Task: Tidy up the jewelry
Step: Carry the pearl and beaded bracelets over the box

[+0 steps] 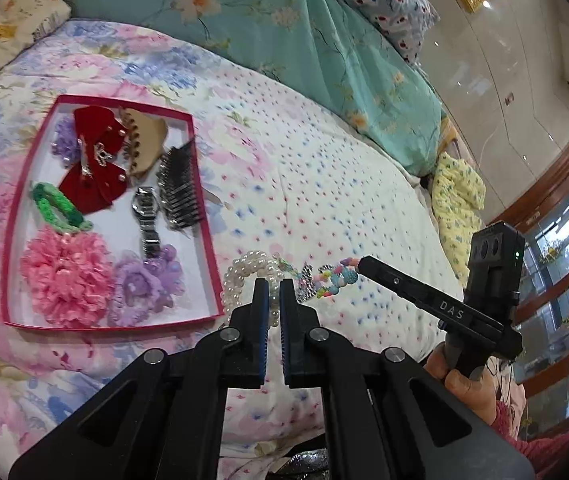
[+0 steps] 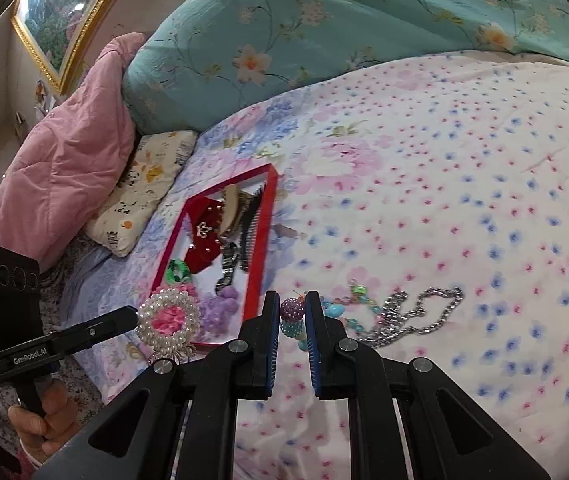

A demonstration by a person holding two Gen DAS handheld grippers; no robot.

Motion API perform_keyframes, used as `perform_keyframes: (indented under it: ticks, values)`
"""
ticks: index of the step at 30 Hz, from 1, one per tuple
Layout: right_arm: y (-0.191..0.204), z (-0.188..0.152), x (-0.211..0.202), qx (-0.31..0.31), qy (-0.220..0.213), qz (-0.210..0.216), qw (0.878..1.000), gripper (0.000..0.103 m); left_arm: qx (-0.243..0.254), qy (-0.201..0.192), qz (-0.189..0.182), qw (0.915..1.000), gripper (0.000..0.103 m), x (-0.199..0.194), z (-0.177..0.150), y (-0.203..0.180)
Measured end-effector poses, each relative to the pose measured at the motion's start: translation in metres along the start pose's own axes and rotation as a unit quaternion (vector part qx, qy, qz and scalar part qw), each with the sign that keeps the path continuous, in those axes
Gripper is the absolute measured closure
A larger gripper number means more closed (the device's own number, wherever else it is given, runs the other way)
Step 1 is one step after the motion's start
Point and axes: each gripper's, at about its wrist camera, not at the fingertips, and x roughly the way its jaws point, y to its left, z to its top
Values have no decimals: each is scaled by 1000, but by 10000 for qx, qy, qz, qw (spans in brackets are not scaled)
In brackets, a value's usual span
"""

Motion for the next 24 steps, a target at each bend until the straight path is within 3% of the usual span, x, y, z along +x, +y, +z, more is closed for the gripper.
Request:
perform_keyframes:
  ticks: [13, 24]
  values:
    - [44, 12, 24, -352, 135, 332, 9987, 91, -321, -498, 349, 9976, 100, -37, 9, 42]
    - [96, 24, 73, -652, 401, 782, 9940, 91, -507, -766, 832, 9923, 100, -58, 19, 84]
